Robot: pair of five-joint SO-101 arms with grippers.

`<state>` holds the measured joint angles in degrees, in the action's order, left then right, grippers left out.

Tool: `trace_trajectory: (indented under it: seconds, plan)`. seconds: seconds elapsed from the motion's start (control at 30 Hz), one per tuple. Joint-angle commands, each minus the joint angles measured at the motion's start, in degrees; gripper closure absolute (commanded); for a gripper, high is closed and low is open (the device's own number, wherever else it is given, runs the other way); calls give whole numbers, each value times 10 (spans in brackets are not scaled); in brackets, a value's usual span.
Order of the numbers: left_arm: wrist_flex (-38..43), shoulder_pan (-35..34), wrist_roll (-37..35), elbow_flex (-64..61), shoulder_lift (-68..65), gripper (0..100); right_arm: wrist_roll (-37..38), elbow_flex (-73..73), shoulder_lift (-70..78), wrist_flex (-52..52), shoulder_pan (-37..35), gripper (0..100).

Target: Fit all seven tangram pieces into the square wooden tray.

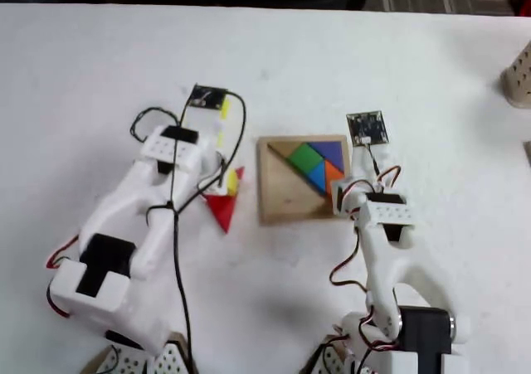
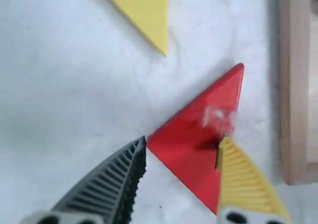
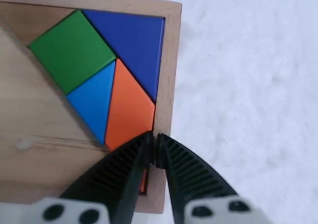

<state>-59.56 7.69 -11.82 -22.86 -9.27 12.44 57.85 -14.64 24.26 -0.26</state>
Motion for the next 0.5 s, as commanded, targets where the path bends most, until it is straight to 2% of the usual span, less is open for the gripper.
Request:
trace_trajectory:
  seconds: [0.0, 0.27, 0.47]
  plan:
    - [-35, -8, -53, 51, 18, 754, 5, -5, -3, -12, 1, 981]
    - [-38, -4, -55, 52, 16, 751, 5, -5, -3, -12, 1, 981]
    - [-6, -7, -11, 37, 10, 750, 5, -5, -3, -12, 1, 981]
